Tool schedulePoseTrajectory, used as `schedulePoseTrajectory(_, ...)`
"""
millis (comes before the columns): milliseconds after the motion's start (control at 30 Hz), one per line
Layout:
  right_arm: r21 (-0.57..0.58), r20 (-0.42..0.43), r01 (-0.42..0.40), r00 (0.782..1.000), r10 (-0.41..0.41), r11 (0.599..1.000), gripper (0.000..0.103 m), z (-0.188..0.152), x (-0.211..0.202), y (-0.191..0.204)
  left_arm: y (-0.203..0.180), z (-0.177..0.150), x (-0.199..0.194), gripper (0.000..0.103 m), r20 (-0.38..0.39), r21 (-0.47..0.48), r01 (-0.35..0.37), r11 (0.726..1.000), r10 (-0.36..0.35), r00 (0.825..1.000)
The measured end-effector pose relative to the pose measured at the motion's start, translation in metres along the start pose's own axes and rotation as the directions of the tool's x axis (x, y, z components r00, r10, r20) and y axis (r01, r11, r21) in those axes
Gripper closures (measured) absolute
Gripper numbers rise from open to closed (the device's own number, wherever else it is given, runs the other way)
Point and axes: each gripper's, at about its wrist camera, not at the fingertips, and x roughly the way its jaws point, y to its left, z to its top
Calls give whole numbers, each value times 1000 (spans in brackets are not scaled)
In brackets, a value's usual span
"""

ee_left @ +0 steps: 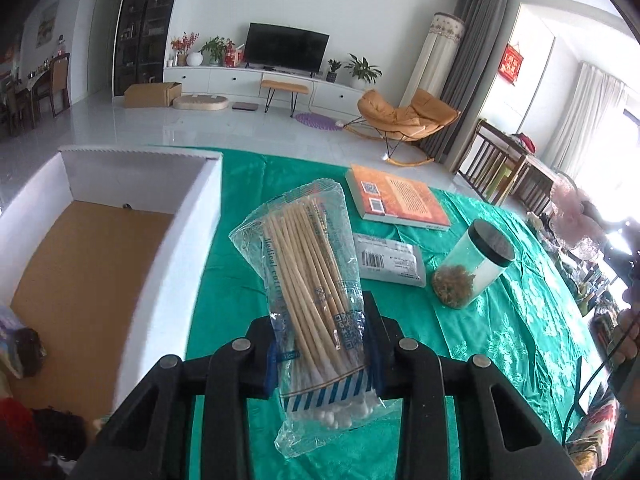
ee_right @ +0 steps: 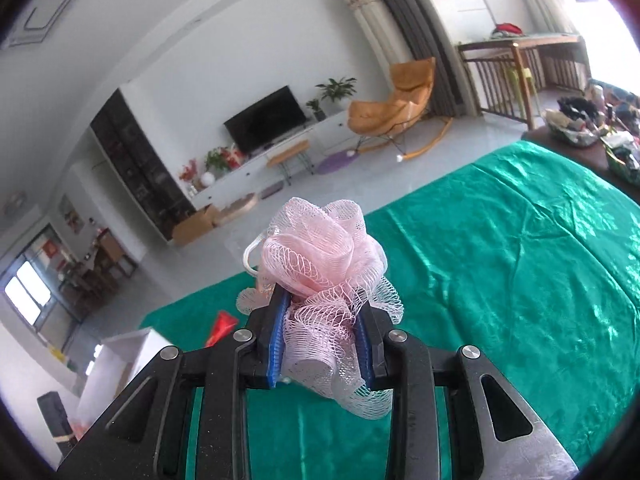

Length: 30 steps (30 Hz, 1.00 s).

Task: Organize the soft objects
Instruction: 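Drop the cotton swab bag and pink mesh puff into the white box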

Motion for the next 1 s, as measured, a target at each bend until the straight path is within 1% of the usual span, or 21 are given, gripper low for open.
schedulePoseTrajectory(100,-79,-30,-119,993,117,990,72,-12,-6,64,29,7,-40,70,31,4,-59,998,59,998)
schedulePoseTrajectory(133,-101,-47,-166,986,162,981,72,-19,-8,88,41,8,-54,70,41,4,-91,996,91,995)
schedulePoseTrajectory(200,-134,-93,-269,962,258,954,72,-34,-9,135,69,6,-82,70,57,-5,-170,985,170,984)
schedulePoseTrajectory(267,-162,-155,-369,925,346,915,72,-55,-9,183,100,-2,-106,70,59,-30,-253,967,254,965)
schedulePoseTrajectory(300,-167,-188,-419,902,388,893,72,-66,-8,206,117,-7,-116,70,56,-48,-293,955,296,954)
schedulePoseTrajectory(367,-158,-253,-503,852,458,850,72,-90,-3,245,150,-20,-133,69,34,-83,-378,922,382,924)
schedulePoseTrajectory(400,-155,-289,-533,830,477,832,72,-104,1,261,164,-27,-137,66,11,-96,-418,903,421,907)
schedulePoseTrajectory(433,-157,-324,-554,811,487,818,71,-119,8,276,179,-34,-139,62,-18,-106,-458,883,459,888)
schedulePoseTrajectory(467,-166,-358,-571,795,490,804,66,-135,14,290,193,-41,-137,39,-53,-111,-486,867,483,874)
schedulePoseTrajectory(500,-188,-396,-577,785,476,795,60,-151,21,302,204,-48,-134,13,-87,-119,-510,852,503,860)
schedulePoseTrajectory(533,-214,-447,-577,775,447,788,35,-166,30,311,213,-54,-132,6,-106,-132,-534,835,524,845)
schedulePoseTrajectory(567,-238,-482,-570,772,414,787,20,-179,36,316,218,-59,-133,5,-105,-144,-547,825,537,837)
schedulePoseTrajectory(600,-264,-492,-561,778,391,785,21,-188,39,316,219,-64,-131,5,-101,-150,-549,822,540,836)
schedulePoseTrajectory(633,-296,-486,-544,793,367,785,21,-194,40,310,220,-65,-132,5,-94,-160,-547,822,539,837)
schedulePoseTrajectory(700,-364,-447,-475,844,298,801,21,-200,40,291,218,-65,-130,5,-72,-185,-535,824,532,844)
schedulePoseTrajectory(800,-418,-381,-353,904,191,837,21,-198,46,249,204,-57,-124,5,-36,-192,-490,850,493,869)
schedulePoseTrajectory(867,-444,-342,-244,936,89,862,21,-202,53,212,185,-49,-118,5,-8,-171,-458,872,464,886)
schedulePoseTrajectory(900,-449,-327,-185,944,31,874,21,-203,59,192,174,-45,-115,5,3,-154,-443,883,449,894)
schedulePoseTrajectory(933,-452,-317,-125,948,-28,883,21,-207,64,172,163,-41,-113,5,13,-134,-427,894,432,902)
schedulePoseTrajectory(1000,-452,-309,-13,940,-143,892,21,-217,72,129,141,-31,-105,5,26,-91,-392,915,396,918)
